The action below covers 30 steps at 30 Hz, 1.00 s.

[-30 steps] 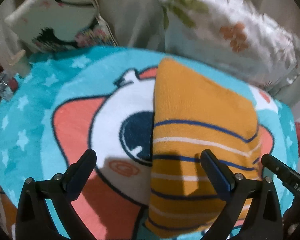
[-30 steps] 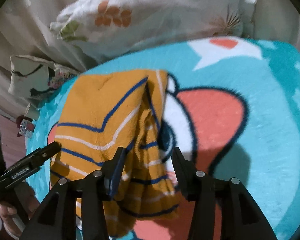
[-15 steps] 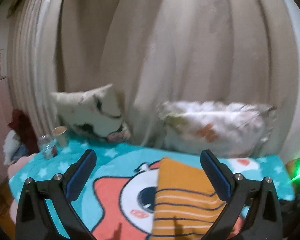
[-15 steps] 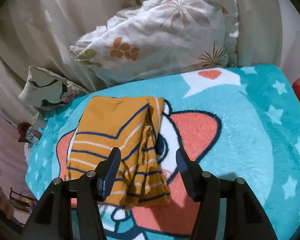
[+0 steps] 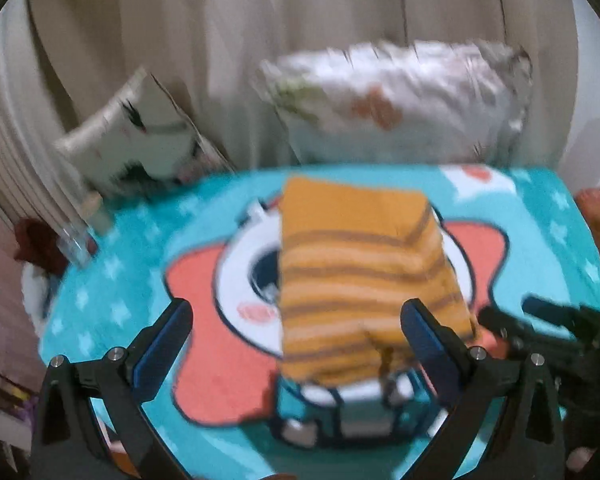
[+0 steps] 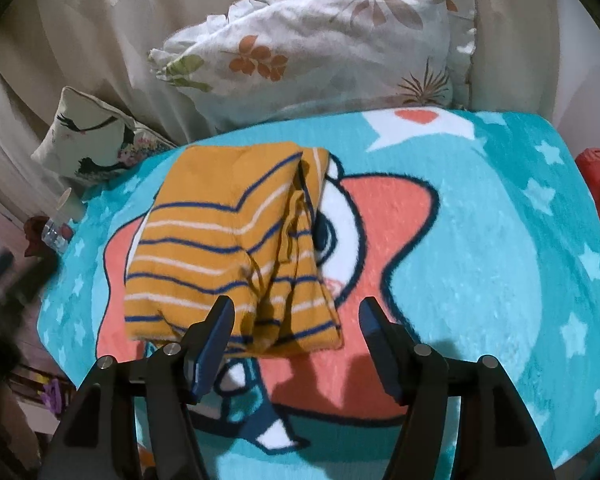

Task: Fold small clothes

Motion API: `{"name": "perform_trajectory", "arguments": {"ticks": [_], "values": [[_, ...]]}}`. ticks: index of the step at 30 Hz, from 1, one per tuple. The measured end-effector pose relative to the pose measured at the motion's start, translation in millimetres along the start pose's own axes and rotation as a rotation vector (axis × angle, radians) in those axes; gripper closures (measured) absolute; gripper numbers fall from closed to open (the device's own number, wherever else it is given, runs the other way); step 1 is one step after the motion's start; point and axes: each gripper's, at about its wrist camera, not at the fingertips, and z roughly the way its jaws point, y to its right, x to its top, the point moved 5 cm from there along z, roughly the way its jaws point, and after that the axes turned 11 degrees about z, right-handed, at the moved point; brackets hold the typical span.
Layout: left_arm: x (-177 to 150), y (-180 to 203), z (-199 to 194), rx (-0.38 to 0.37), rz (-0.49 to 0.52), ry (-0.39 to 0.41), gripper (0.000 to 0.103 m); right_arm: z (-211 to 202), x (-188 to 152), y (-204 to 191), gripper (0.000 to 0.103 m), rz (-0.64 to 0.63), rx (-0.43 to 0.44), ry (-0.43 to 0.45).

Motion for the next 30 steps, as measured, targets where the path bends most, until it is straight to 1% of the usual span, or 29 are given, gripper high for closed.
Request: {"name": "perform_trajectory", "arguments": {"ticks": [1, 3, 7, 11, 19, 30], "values": [[-6, 4, 2, -0.017, 0.004, -0.020, 0.000, 0, -2, 1, 0.032, 0.003, -0.004, -0.004], [-12, 9, 3, -0.029, 0.016, -0.034, 0.000, 3, -3, 2, 0.032, 0.009, -0.014, -0.012], [-18, 10, -4, -0.029, 0.028, -0.026, 0.000, 8, -4, 3, 0.032, 0.018, -0.025, -0.032], [-20, 6, -6, -0.025, 0.019, -0.027, 0.000, 12, -6, -3, 0.030, 0.004, -0.026, -0.040], [-23, 2, 2, -0.037, 0.001, -0.059, 0.000, 17, -13, -16, 0.029, -0.038, -0.026, -0.055], [-26, 5, 9, -0.071, 0.010, -0.082, 0.000, 19, -13, -14, 0.028, -0.032, -0.039, -0.056]]}}
